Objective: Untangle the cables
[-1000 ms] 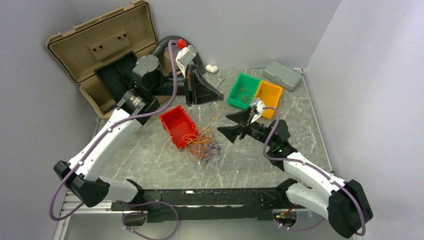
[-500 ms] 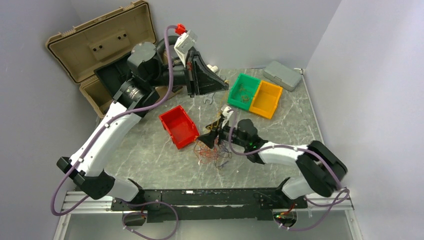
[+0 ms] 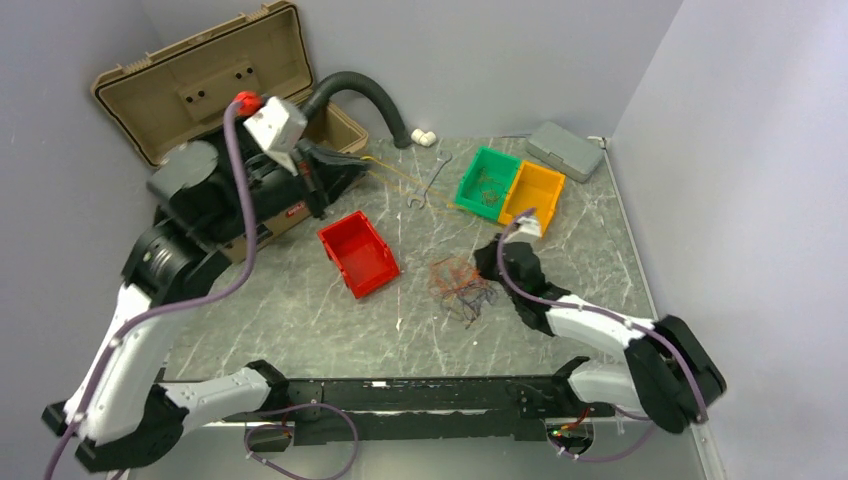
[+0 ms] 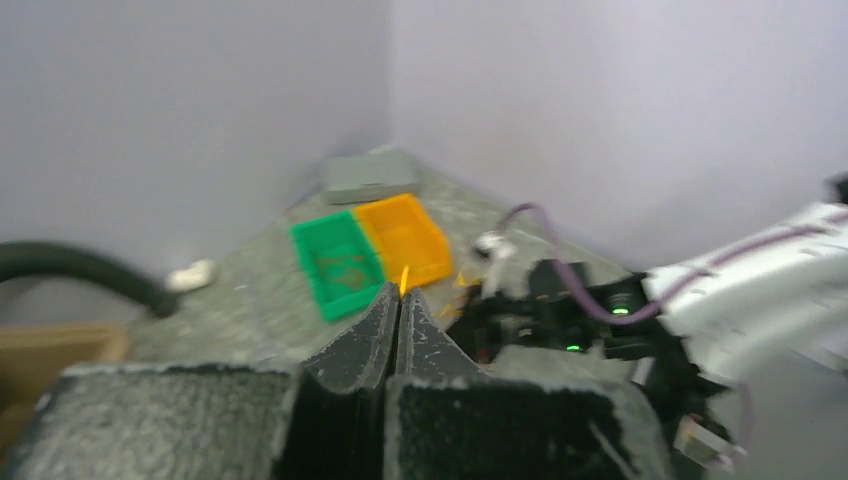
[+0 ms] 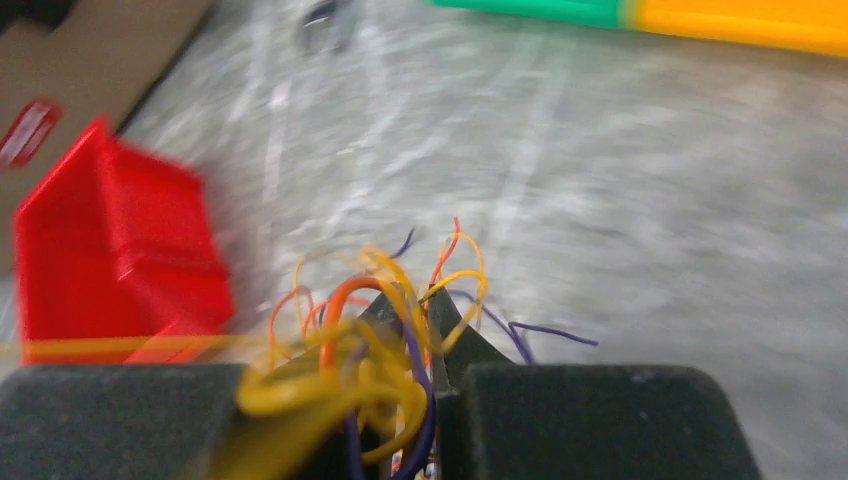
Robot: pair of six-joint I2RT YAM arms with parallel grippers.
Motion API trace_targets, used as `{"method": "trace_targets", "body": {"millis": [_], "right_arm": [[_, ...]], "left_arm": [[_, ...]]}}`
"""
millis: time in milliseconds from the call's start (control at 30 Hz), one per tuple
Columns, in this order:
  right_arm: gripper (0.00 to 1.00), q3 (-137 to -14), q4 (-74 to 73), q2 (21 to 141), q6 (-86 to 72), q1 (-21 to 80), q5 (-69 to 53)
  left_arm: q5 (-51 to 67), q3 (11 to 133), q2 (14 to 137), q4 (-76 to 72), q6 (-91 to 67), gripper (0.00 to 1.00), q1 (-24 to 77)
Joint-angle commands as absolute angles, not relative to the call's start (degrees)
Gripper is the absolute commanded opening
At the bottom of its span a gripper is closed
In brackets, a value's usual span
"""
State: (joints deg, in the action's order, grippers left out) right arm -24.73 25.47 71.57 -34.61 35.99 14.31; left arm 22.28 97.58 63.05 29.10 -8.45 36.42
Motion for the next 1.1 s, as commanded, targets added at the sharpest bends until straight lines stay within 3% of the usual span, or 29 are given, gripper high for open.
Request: {"method": "trace_targets", "body": {"millis": [0, 67, 233, 367, 533, 600, 700, 800, 933, 1067], "right_arm": [[0.14, -19.9, 7.7, 62.3, -48.3, 27.4, 22.5], [0.13, -19.3, 2.8, 58.3, -50.4, 24.1, 23.9], [0.24, -22.2, -12.6, 51.7, -58.2, 19.8, 35.2], [0.25, -25.4, -22.6, 50.0, -64.3, 17.4, 41.2], [0.29, -27.2, -23.7, 50.5, -61.9, 17.0, 43.4], [0.4, -28.3, -21.2, 51.2, -55.9, 17.0, 41.1], [0.65, -29.8, -17.1, 51.7, -45.1, 17.0, 34.9], [0.81, -29.6, -12.8, 49.9, -37.1, 17.1, 27.5], [0.9, -27.4, -5.4, 46.0, -29.0, 17.1, 16.8], [0.91, -26.9, -1.5, 46.6, -25.6, 17.1, 10.4]], "left_arm": [[-2.1, 93.0, 56.9, 32.0, -0.8, 0.0, 35.6], [-4.5, 88.8, 54.6, 31.4, -0.7, 0.0, 35.1], [-3.4, 81.9, 52.2, 31.3, -0.8, 0.0, 34.8], [-2.3, 79.5, 51.6, 31.0, -0.7, 0.0, 34.6], [9.2, 75.9, 50.9, 27.9, 1.8, 0.0, 34.6], [14.3, 74.9, 51.1, 27.1, 2.5, 0.0, 34.6], [18.5, 74.2, 51.6, 26.6, 2.5, 0.0, 34.6], [20.5, 74.3, 52.0, 26.4, 2.6, 0.0, 34.6], [22.3, 74.6, 52.5, 26.2, 2.6, 0.0, 34.6], [23.2, 74.8, 53.3, 26.2, 2.4, 0.0, 34.6]]}}
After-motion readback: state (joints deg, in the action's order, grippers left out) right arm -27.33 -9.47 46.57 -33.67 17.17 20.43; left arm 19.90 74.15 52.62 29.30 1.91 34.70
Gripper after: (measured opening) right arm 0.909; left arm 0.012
